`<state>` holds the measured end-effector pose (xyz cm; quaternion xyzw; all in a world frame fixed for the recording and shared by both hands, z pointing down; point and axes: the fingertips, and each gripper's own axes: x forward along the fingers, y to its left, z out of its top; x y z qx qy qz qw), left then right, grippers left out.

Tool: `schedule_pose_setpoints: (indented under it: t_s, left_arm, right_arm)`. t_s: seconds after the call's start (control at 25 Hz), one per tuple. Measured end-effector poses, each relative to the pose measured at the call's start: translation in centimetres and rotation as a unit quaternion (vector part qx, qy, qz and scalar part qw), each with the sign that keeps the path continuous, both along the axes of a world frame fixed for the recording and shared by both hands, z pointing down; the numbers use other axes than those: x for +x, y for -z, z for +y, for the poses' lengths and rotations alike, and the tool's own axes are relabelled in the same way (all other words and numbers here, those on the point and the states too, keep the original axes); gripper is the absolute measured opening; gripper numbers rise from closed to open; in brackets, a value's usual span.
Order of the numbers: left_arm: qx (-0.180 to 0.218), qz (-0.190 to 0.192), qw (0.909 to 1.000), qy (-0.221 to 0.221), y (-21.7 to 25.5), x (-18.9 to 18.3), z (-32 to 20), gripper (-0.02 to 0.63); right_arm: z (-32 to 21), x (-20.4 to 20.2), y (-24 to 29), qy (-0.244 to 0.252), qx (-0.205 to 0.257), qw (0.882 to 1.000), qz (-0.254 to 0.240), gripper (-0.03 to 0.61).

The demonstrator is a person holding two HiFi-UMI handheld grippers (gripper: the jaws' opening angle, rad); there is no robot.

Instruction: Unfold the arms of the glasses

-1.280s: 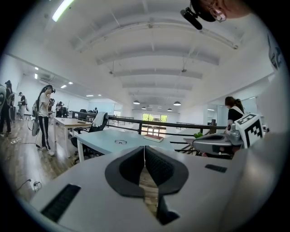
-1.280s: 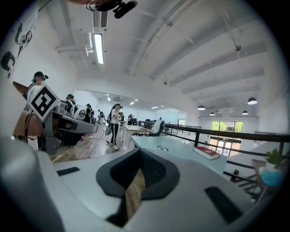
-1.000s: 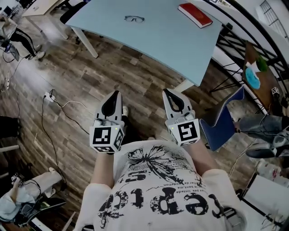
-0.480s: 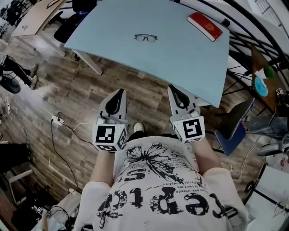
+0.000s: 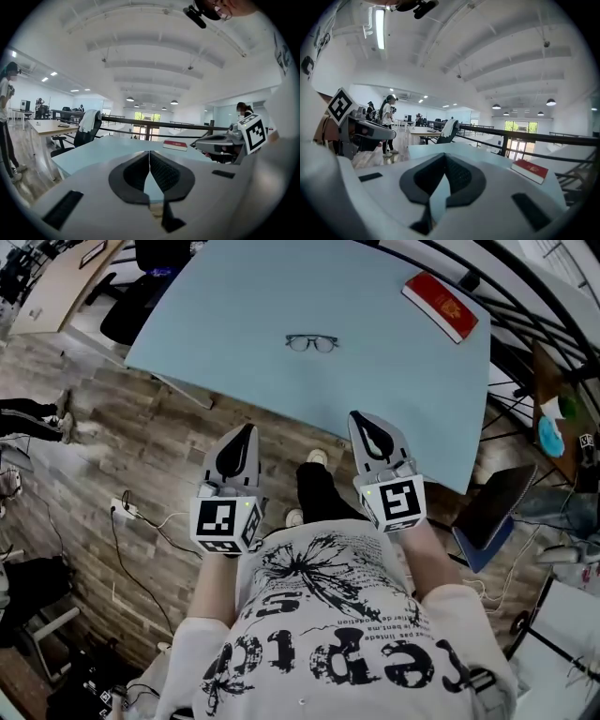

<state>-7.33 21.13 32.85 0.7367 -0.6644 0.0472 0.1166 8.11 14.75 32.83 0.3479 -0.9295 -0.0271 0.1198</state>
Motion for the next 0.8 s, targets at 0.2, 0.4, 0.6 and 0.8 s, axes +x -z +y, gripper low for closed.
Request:
schedule_pose_setpoints:
  t_s: [0.2,0.4,0.6,0.8]
  left_arm:
    - [-0.001,0.001,1.0000,-0.006,-0.2,-1.8,-8.8,0.018]
    - [-0.004,0.009,0.9997,-0.024,-0.5,-1.9,-17.7,0.018]
    - [-0.023,0.011,0.9972,-0.070,-2.2,-1.6,-24.2,0.018]
    - [-0.054,0.014,0.9895,-0.133,-4.9,-1.5,-29.1,0.018]
  right_arm:
    - [-8.0,-2.4,-0.3,0.005,-0.003,1.000,0.000,0.011]
    - [-16.7,-2.9,-1.3,-0.005,-0.016,1.000,0.010,0.011]
    - [-22.4,-3.3,-3.3,-0.025,-0.042,0.998,0.030,0.011]
    - [-25.8,-3.5,-7.1,-0.054,-0.102,0.991,0.069,0.011]
